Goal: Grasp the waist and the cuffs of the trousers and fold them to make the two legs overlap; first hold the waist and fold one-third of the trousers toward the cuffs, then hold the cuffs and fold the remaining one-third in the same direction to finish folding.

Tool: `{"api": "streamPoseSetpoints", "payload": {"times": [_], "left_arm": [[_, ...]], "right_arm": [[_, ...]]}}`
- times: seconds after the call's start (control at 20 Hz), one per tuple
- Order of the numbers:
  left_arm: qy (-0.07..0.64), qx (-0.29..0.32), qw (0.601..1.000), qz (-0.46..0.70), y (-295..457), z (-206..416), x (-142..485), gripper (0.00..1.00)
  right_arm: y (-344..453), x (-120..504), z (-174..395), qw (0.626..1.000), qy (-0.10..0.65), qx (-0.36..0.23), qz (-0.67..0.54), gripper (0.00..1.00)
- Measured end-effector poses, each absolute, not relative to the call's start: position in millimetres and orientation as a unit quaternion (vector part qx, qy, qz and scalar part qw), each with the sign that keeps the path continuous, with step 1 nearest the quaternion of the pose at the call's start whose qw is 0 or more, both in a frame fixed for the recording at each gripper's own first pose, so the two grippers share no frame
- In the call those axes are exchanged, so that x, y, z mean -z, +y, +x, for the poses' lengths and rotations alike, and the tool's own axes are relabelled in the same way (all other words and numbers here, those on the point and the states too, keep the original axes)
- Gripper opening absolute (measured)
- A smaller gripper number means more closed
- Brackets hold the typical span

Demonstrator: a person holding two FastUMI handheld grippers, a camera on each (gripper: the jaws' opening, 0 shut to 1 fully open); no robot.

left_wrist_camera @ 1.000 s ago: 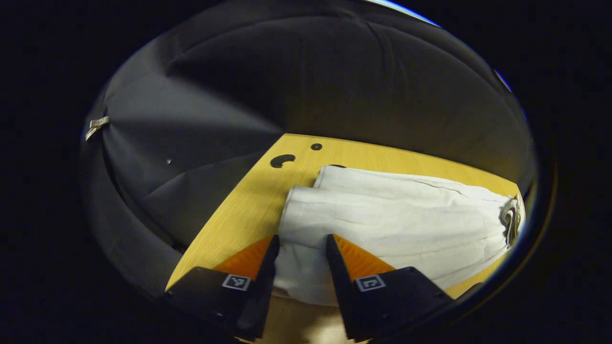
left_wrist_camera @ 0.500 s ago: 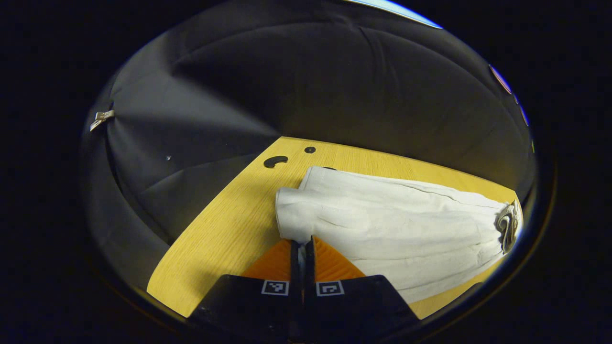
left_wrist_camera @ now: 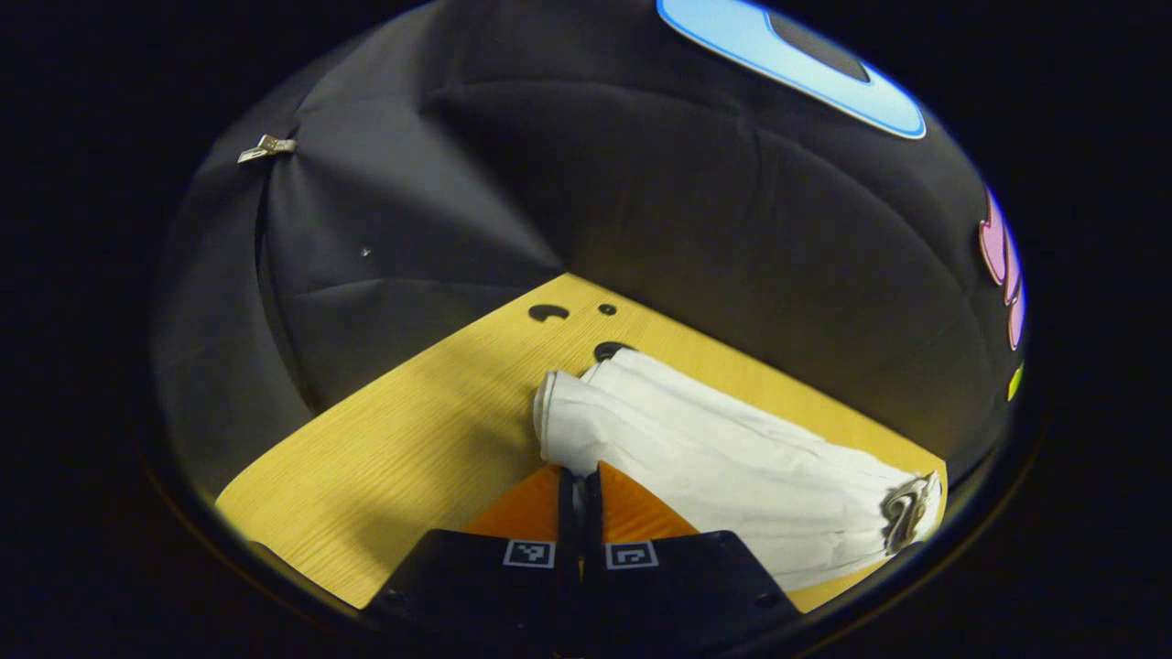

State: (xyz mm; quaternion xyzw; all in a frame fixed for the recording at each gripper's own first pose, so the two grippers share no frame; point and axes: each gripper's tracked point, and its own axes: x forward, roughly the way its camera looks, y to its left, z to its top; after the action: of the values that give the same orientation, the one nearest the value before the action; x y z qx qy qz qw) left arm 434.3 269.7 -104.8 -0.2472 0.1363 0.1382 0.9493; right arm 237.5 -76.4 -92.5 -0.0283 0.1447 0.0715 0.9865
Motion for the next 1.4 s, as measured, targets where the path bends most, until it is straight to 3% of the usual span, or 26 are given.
{"api": "streamPoseSetpoints", "payload": {"times": [0.65, 1.25, 1.3, 1.4], "left_arm": [[0.084, -0.058, 0.97, -0.222, 139, 422, -37, 0.06], [0.069, 0.064, 0.978, -0.187, -74, 431, -127, 0.06], [0.071, 0.079, 0.977, -0.186, -96, 434, -129, 0.01], [0.076, 0.101, 0.975, -0.182, -132, 440, -131, 0.06]], "right_arm": [[-154, 30, 183, 0.99, 0.142, -0.009, 0.018, 0.98], [-228, 20, 102, 0.984, 0.141, 0.062, 0.088, 0.99], [-235, 22, 94, 0.983, 0.141, 0.072, 0.095, 0.99], [-246, 29, 78, 0.98, 0.145, 0.089, 0.103, 0.99]]}}
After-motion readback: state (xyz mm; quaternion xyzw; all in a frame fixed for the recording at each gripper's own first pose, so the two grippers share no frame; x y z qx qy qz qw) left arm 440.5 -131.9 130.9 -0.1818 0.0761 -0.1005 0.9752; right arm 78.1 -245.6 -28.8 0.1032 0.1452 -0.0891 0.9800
